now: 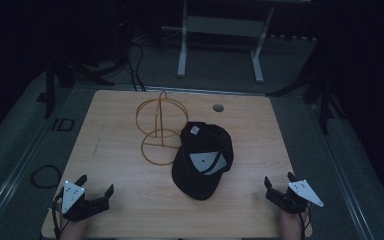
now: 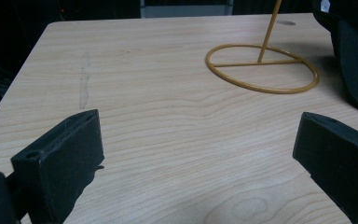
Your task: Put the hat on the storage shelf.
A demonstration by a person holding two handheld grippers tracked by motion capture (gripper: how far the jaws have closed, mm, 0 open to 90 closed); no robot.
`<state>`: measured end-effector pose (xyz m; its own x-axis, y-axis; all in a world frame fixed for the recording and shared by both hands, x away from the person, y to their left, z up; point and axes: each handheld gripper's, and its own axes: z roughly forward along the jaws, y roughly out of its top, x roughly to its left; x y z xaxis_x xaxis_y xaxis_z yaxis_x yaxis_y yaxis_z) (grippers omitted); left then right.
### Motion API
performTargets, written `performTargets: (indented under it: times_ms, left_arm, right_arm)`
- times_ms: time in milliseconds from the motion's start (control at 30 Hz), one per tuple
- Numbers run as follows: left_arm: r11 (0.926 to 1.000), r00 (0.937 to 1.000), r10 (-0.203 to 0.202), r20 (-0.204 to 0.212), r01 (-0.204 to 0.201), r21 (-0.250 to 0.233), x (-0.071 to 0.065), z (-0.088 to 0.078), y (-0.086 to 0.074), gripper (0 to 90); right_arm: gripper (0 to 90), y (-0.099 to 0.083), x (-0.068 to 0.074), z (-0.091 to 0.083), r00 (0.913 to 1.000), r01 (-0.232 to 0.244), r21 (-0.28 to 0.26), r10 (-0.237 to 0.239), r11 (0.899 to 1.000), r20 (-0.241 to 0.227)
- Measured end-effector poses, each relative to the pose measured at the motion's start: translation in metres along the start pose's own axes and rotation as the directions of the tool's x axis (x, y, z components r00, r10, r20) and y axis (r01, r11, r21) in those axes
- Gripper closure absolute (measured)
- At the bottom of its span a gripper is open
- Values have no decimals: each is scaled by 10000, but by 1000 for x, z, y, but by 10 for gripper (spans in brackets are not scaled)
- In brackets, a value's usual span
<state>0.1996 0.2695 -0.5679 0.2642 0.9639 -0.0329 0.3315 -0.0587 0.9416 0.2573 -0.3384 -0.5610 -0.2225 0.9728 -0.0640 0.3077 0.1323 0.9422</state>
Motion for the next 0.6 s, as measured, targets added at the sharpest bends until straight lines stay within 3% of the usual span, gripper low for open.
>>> performTargets:
  times_ms: [167,300,433,600]
  left_arm:
    - [9998,9998,187,42,-186,-35,-2,0,0,21]
    - [9997,9996,257,116,-256,-15,-3,1,0,20]
    - [9995,9995,289,135,-288,-96,-4,0,1,20]
    - [9992,9993,219,319,-208,-332,-6,-2,2,20]
  right_arm:
    - [124,0,0,0,9994,-109,190,115,9998,-333]
    - [124,4,4,-4,9984,313,184,-304,9993,-469]
    - [125,13,5,-11,9970,-61,2,61,10000,-766]
    - [126,28,13,-18,9909,-232,454,290,9987,-1317]
